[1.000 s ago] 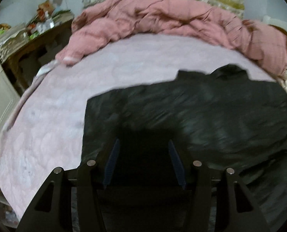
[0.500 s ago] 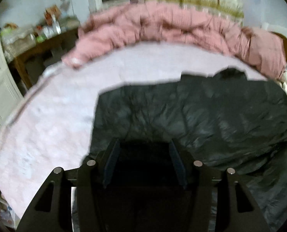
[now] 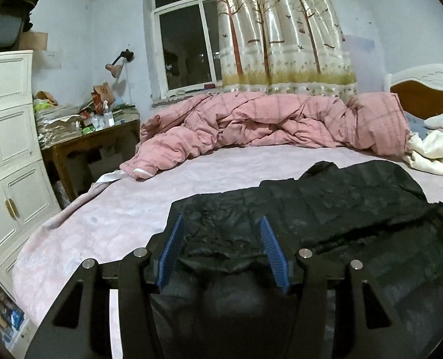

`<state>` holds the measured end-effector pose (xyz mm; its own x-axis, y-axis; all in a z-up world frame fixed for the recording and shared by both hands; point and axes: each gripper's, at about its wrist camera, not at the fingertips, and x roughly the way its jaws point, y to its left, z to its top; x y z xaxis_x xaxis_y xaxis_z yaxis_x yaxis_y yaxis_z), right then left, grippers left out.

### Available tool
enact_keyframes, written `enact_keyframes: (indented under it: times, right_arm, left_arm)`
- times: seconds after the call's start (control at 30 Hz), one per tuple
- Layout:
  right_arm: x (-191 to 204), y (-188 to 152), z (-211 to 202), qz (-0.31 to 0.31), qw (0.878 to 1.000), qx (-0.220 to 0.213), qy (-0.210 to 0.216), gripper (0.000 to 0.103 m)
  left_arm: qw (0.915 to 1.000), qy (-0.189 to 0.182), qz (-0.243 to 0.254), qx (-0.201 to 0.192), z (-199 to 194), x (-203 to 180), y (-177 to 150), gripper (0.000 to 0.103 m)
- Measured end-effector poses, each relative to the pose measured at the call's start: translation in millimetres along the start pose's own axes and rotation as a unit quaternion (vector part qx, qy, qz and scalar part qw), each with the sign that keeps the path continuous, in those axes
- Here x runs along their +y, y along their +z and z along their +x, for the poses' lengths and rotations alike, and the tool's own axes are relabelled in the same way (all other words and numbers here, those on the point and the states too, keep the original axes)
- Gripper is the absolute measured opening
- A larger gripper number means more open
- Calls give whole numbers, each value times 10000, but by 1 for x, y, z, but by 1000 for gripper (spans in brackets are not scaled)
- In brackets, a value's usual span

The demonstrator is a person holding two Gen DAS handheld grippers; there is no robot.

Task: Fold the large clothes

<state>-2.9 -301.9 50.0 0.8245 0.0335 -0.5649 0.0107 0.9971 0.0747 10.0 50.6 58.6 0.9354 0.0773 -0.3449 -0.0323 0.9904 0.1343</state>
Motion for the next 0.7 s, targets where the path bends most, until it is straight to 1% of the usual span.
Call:
enact_keyframes:
  times: [0.07,0.1,0.13,0.17,0.2,0.27,0.33,0.4,0.43,0.47,0.53,0.6,0.7]
  right_arm:
    - [-3,-6,-9,62,9999,-147,52,30]
    - [-7,-12,-16,122,9994,-306,120,32]
    - [-11,-17,-20,160,9989,-402,161,41]
    - [-16,-27,-27,241,9979,-575,191,52]
    - [-22,-40,-35,324,9960,-812,192,53]
    - [-30,-64,-46,400,9927,-1134,78,53]
    - [-36,-92,-56,368,9907,-1306,6,53]
    - [-37,-111,-66,329,9895,-1406,-67,53]
    - [-36,-122,-72,279,9891,-1443,-118,55]
    - [-35,-132,-77,212,9888,-1463,-185,59]
    - [-33,-151,-85,153,9889,-1438,-350,63]
    - [-37,-163,-89,322,9891,-1369,-439,63]
    - [-46,-178,-91,627,9884,-1334,-372,63]
  left_arm:
    - [9997,187,-14,-122,-9,2,-7,53]
    - [9995,257,-12,-193,-14,4,-11,53]
    - [9992,307,-24,-247,-19,6,-16,55]
    - [9988,362,-60,-310,-24,10,-23,57]
    - [9984,397,-104,-387,-31,13,-32,59]
    - [9977,395,-225,-506,-41,20,-50,61]
    - [9967,264,-341,-687,-53,25,-69,62]
    - [9962,249,-307,-780,-60,22,-83,64]
    - [9959,259,-288,-822,-64,20,-89,65]
    - [9956,243,-287,-856,-67,17,-95,67]
    - [9960,196,-253,-840,-67,9,-101,69]
    - [9962,158,-259,-820,-64,2,-108,69]
    - [9968,-11,-397,-696,-56,-4,-117,69]
